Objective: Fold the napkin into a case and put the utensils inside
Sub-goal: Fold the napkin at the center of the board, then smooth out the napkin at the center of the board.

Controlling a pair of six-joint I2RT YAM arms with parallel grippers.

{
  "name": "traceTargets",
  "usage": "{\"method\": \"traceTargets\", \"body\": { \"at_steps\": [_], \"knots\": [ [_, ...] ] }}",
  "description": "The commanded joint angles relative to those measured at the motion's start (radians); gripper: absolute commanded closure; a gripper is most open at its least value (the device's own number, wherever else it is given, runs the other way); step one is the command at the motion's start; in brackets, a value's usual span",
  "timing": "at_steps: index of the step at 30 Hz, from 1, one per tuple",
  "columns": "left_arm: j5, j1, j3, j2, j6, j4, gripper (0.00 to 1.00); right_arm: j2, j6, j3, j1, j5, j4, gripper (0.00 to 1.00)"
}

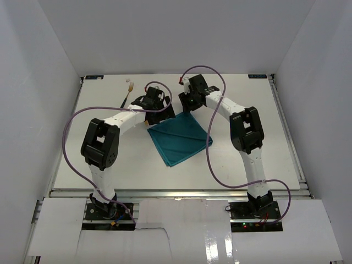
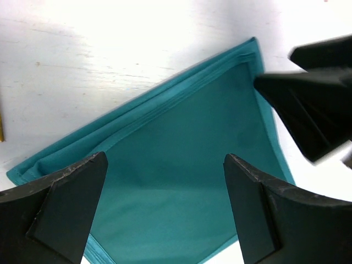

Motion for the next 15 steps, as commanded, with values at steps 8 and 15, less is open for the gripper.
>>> {"method": "traceTargets", "body": {
  "at_steps": [8, 15],
  "knots": [
    [0.071, -0.036, -0.060, -0.121, -0.011, 0.060, 0.02, -0.430, 0.213, -0.403, -0.033, -0.040, 0.129, 0.49],
    [0.073, -0.016, -0.104, -0.085, -0.026, 0.104, 0.02, -0.559, 0.291, -0.713, -0.042, -0.278, 0.286, 0.81]
  ]
}}
